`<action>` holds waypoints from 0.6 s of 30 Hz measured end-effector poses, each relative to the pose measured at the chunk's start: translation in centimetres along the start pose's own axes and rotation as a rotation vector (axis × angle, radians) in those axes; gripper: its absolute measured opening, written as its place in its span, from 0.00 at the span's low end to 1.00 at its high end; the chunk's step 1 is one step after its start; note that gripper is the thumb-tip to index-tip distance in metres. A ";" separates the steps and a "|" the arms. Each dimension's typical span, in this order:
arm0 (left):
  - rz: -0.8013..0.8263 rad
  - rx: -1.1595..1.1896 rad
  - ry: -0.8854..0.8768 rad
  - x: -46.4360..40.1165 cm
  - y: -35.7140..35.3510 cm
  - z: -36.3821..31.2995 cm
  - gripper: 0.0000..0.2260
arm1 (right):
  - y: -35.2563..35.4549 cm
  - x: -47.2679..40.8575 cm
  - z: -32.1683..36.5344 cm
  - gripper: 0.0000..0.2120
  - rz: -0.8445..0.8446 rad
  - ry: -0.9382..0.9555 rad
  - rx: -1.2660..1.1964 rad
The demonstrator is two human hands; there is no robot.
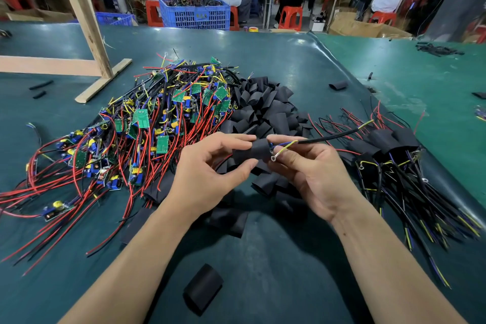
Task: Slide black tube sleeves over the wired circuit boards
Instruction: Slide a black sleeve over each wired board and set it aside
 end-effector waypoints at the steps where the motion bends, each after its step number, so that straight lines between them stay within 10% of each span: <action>1: 0.002 -0.004 0.002 0.0 0.1 0.0 0.12 | 0.2 0.0 0.2 0.08 -0.003 0.030 0.051; 18: -0.053 -0.041 -0.041 -0.2 0.3 0.3 0.12 | 0.1 0.0 0.1 0.06 -0.068 0.006 0.041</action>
Point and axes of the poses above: each hand's wrist, its own x-axis away from the middle knuckle, its own y-axis out of the back of the hand, z = x × y, the point moved 3 cm from there along -x, towards the middle knuckle, and after that the axes turned 8 degrees about y, right-handed, at the moved point
